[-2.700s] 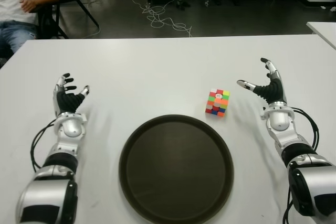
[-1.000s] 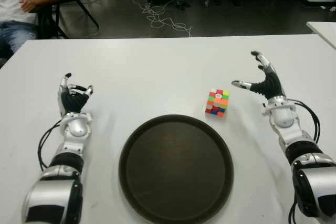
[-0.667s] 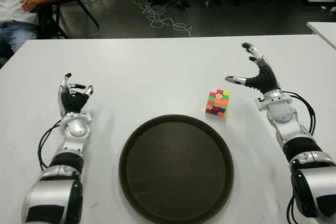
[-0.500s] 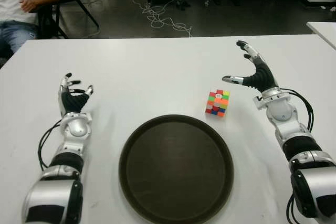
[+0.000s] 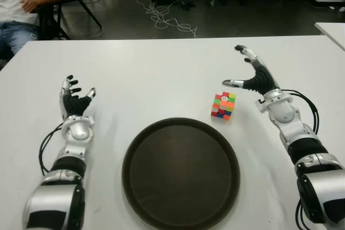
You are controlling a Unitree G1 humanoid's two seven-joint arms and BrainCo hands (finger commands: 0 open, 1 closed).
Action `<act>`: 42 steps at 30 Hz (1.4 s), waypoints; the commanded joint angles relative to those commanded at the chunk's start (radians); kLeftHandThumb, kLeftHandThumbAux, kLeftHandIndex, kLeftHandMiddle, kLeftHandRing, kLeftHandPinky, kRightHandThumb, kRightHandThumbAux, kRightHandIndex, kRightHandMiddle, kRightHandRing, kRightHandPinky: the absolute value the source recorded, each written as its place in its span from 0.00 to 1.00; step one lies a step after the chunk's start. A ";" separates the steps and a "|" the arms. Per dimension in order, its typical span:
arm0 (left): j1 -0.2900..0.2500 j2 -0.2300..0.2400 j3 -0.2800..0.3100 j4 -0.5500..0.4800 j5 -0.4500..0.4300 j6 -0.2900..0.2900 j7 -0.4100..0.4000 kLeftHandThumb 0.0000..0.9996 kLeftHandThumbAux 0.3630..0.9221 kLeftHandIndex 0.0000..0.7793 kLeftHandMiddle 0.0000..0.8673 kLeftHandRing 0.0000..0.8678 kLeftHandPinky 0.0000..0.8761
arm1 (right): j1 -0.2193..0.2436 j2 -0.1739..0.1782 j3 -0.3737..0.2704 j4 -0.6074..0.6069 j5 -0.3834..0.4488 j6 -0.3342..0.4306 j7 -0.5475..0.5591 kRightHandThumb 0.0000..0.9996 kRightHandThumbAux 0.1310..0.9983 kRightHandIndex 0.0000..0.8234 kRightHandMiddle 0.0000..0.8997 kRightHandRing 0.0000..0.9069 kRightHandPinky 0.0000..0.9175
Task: Pick up the Rubik's Cube and put it in the plate
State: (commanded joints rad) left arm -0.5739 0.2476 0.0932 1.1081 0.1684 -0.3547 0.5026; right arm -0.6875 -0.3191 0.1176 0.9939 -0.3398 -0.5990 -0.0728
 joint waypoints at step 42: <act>0.015 0.005 -0.008 -0.016 0.011 -0.016 -0.006 0.06 0.75 0.19 0.31 0.36 0.43 | 0.051 -0.022 0.159 -0.304 -0.153 0.447 0.151 0.00 0.56 0.02 0.05 0.07 0.09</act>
State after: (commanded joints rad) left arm -0.5591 0.2529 0.0851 1.0921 0.1796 -0.3705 0.4971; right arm -0.6365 -0.3411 0.2764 0.6903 -0.4925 -0.1517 0.0780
